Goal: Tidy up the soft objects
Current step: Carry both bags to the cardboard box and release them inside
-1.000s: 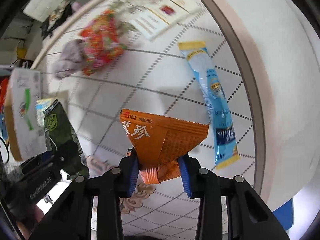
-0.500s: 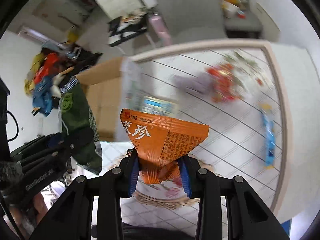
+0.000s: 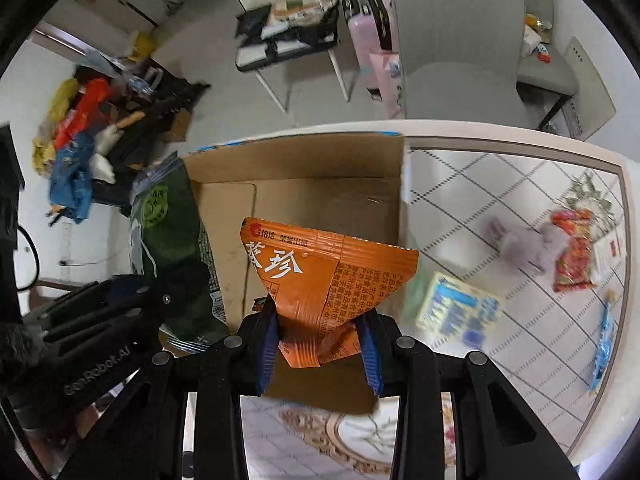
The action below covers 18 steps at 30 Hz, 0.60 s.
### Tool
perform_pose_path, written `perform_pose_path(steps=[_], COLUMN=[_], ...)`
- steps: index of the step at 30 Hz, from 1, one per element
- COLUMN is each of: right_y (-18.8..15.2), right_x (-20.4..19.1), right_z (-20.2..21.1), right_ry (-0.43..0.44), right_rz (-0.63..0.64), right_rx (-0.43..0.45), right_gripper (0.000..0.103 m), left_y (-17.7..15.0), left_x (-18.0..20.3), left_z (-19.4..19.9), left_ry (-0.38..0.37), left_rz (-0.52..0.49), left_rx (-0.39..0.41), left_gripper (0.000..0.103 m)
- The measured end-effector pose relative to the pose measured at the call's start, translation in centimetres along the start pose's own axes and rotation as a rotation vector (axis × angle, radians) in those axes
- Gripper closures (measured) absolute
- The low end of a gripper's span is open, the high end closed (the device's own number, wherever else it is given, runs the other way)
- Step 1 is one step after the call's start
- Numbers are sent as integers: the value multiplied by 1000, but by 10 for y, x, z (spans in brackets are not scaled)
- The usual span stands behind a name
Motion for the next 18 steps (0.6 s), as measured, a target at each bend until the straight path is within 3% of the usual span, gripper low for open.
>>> perform_pose_path(steps=[8, 12, 14, 16, 18], right_y=[31, 45, 46, 46, 41], right_x=[4, 5, 7, 7, 6], right_z=[-65, -79, -80, -77, -72], right_ry=[-97, -131, -137, -151, -163], right_rz=[-2, 1, -9, -8, -2], right_rx=[-64, -70, -73, -69, -65], right_gripper=[65, 58, 49, 44, 38], left_y=[33, 38, 39, 39, 36], left_x=[-25, -36, -39, -42, -47], left_z=[-61, -74, -74, -67, -56], left_ry=[-41, 3, 0, 18, 46], left_rz=[4, 39, 47, 46, 39], left_rx=[-130, -172, -186, -166, -128], left_gripper=[70, 67, 56, 33, 18])
Point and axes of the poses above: each gripper's, at about its wrist camera, not at the fingertips, and z roughly against the way its jaws point, x to its right, y to its top, the point moved 7 cm from there along -z, roughly the way its jaws point, and after that the axes turned 3 degrees about z, right-handed, at the moved point
